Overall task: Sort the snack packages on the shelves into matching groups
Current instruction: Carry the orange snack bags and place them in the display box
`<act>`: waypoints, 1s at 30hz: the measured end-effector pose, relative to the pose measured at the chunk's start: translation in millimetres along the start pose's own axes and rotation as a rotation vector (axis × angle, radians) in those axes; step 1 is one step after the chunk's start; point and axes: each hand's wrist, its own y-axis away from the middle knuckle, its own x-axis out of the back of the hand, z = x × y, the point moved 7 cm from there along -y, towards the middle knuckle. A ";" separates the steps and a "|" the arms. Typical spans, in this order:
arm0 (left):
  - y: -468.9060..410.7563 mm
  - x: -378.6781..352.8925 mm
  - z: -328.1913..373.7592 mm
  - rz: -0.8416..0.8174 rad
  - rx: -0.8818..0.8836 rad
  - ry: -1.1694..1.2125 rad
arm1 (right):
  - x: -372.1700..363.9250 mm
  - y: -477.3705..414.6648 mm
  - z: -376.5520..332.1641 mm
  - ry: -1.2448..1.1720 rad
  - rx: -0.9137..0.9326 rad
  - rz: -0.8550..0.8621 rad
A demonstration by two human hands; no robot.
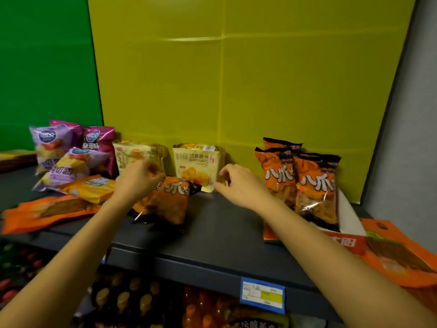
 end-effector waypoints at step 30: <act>-52.8 -21.3 -58.3 -0.322 0.161 0.781 | -78.6 -25.6 -39.9 -1.109 -0.501 -0.090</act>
